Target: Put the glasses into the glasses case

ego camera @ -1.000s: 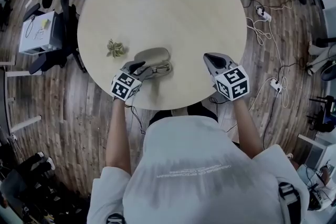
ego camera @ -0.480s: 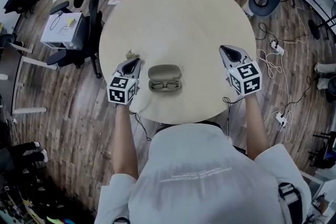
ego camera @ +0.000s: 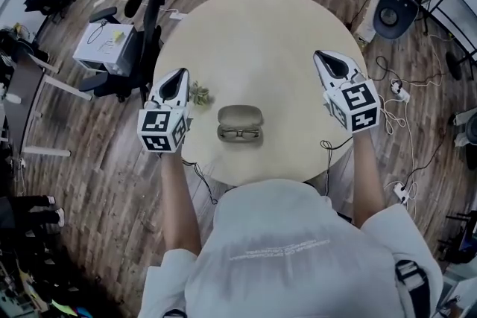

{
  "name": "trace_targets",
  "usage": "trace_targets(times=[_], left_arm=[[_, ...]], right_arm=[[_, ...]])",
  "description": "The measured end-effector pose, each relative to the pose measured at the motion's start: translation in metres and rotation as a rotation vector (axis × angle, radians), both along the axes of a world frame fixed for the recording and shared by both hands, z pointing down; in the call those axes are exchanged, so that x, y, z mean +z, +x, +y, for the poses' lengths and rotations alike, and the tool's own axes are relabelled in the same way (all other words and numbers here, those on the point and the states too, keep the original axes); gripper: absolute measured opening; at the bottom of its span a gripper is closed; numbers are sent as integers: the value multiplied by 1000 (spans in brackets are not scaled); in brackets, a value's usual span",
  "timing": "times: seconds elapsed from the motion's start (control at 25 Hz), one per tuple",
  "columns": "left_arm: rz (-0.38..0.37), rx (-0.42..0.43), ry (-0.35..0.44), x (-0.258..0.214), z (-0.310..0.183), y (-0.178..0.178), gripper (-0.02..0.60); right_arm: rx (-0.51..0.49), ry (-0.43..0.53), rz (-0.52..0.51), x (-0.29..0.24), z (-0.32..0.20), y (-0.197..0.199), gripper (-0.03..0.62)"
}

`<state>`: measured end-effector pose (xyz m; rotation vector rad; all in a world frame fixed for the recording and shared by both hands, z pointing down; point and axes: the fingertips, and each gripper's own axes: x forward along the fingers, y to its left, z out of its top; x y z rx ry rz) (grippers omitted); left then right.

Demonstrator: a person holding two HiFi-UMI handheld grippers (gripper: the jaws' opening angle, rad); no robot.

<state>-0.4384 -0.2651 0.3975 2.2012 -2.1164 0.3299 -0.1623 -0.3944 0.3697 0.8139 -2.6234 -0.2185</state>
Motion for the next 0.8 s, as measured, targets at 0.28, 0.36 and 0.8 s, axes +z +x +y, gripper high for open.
trace_targets(times=[0.28, 0.36, 0.8], left_arm=[[-100, -22, 92, -52, 11, 1, 15], [-120, -25, 103, -61, 14, 4, 15], [-166, -2, 124, -77, 20, 20, 15]], right_arm=[[-35, 76, -77, -41, 4, -21, 2], [-44, 87, -95, -48, 6, -24, 2], [-71, 118, -55, -50, 20, -33, 2]])
